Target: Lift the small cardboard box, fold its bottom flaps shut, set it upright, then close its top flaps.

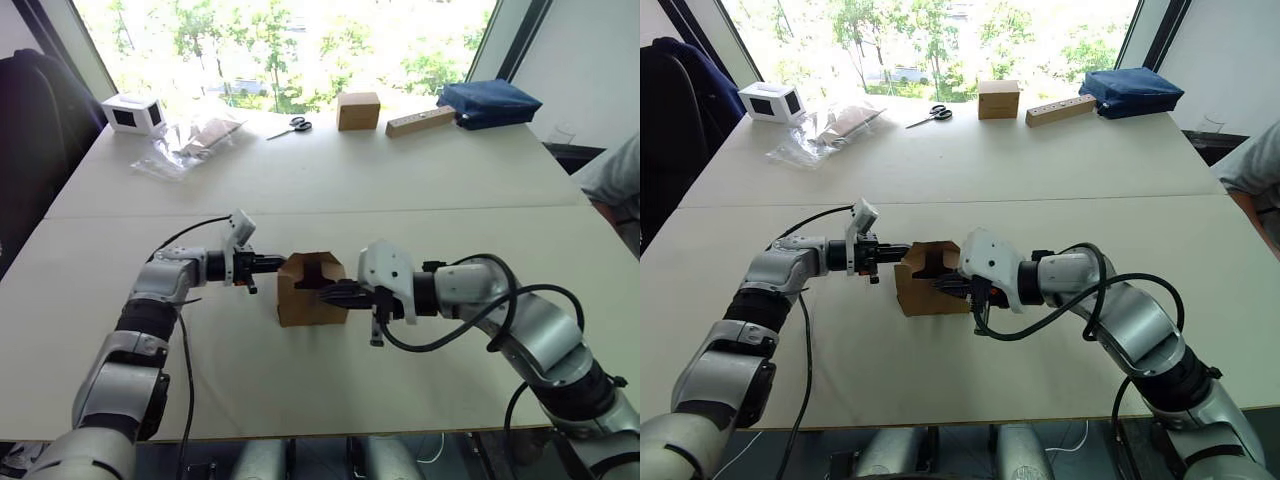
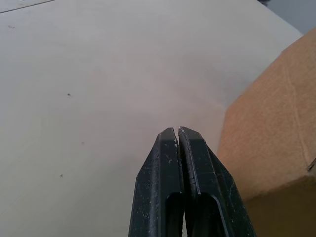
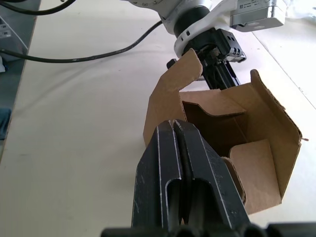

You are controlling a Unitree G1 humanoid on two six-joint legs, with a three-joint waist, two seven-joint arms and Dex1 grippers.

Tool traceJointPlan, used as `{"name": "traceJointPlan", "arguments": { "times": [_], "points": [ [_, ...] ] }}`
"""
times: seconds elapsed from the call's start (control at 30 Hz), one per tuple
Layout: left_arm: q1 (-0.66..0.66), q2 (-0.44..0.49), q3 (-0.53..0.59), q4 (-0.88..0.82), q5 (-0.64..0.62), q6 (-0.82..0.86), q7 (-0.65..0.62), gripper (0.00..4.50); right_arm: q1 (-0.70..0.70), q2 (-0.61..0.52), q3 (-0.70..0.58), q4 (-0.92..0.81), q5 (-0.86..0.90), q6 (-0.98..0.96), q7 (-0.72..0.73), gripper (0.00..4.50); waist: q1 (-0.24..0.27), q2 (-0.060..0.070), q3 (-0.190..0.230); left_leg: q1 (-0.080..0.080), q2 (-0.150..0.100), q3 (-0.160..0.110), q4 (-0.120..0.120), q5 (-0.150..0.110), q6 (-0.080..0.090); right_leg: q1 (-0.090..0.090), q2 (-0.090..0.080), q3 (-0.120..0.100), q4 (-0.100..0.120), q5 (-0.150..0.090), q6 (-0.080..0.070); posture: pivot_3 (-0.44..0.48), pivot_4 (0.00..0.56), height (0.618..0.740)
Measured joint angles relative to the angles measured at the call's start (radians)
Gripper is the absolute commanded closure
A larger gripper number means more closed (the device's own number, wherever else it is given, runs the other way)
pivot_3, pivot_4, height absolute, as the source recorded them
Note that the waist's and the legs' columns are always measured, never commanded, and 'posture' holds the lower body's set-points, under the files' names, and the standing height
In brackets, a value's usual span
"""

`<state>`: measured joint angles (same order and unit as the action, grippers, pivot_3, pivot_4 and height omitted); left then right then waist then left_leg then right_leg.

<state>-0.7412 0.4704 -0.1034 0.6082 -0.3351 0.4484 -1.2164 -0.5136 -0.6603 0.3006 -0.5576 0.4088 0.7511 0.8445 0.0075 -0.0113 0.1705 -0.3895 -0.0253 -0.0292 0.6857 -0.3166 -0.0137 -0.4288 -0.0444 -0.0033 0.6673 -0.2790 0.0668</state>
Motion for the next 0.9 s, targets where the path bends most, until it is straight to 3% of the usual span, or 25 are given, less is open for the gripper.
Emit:
{"name": "traceJointPlan", "arguments": {
  "times": [0.9],
  "points": [
    [0.072,-0.011,0.002,-0.102,0.002,0.005,0.044,4.43,-0.046,0.111,0.087,0.236,-0.153,-0.161,0.026,4.5,-0.003,0.0,0.0,0.0,0.0,0.0,0.0,0.001,-0.002,0.0,0.0,0.0,0.001,0.0,0.0,0.0,0.15,0.74]
  ]
}}
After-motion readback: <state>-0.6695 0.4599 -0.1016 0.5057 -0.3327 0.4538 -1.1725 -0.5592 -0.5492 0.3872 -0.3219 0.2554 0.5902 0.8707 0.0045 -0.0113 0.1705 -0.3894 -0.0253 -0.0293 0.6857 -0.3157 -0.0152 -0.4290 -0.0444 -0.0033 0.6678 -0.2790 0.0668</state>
